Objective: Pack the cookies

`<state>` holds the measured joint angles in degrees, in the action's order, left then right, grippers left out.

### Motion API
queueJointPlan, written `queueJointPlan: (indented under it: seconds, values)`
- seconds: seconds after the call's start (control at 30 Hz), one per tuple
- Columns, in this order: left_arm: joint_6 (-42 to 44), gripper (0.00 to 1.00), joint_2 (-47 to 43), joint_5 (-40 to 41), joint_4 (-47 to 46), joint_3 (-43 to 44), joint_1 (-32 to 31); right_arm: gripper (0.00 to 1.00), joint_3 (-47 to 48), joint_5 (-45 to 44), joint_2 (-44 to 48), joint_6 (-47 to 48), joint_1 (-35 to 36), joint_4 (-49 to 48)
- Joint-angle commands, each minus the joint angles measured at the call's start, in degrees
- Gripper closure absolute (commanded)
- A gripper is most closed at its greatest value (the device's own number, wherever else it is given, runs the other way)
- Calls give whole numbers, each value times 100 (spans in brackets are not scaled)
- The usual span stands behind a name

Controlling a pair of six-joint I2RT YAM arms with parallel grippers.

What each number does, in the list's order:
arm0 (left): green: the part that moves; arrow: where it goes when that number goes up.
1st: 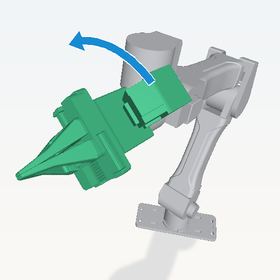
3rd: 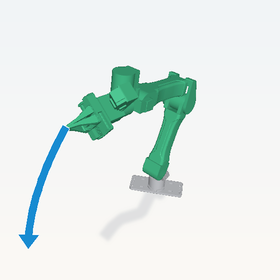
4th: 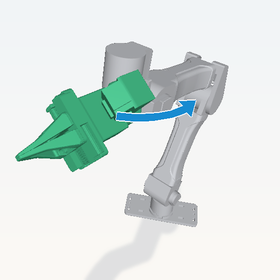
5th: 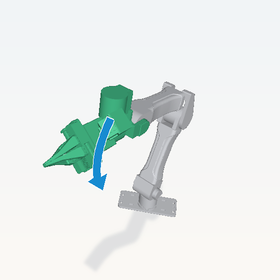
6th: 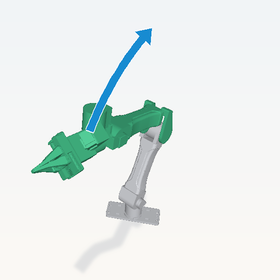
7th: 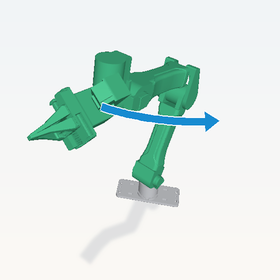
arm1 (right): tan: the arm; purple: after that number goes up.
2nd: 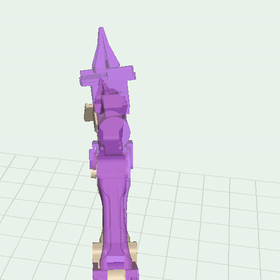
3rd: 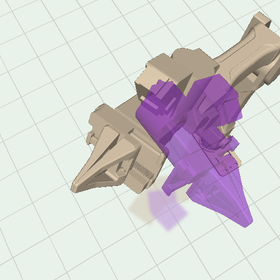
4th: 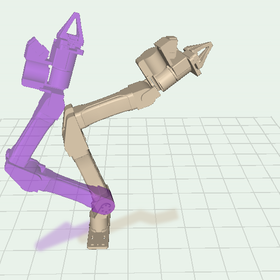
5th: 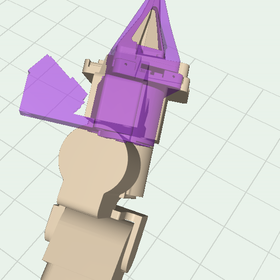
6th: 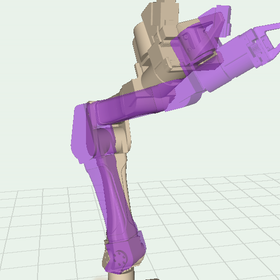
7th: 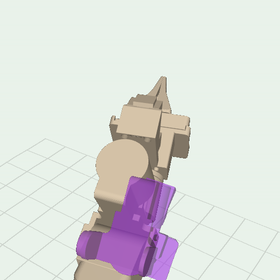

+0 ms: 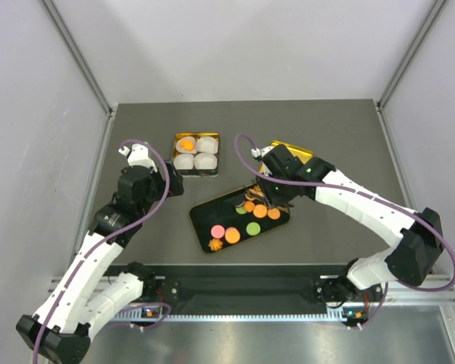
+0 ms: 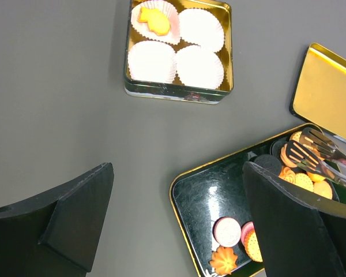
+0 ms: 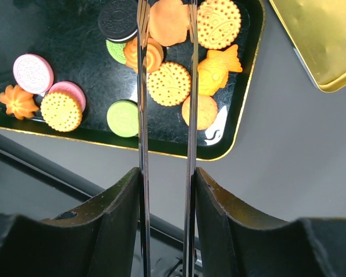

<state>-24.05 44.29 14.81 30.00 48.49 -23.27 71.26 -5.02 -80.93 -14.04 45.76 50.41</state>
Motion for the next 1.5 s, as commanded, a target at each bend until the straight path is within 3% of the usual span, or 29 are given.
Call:
queueJointPlan:
  seconds: [0.0,0.33,1.3,1.47]
  values:
    - [-3,2,9,-57,-258,-59,42,59,45,-175,209,-11,56,-84]
    - [6,2,27,-83,-258,-59,59,55,37,-122,174,-11,56,-119]
    - [-12,2,71,-145,-249,-77,85,55,-227,53,-29,-28,65,-330]
    - [-12,2,62,-154,-249,-77,85,64,-192,18,-20,-37,65,-339]
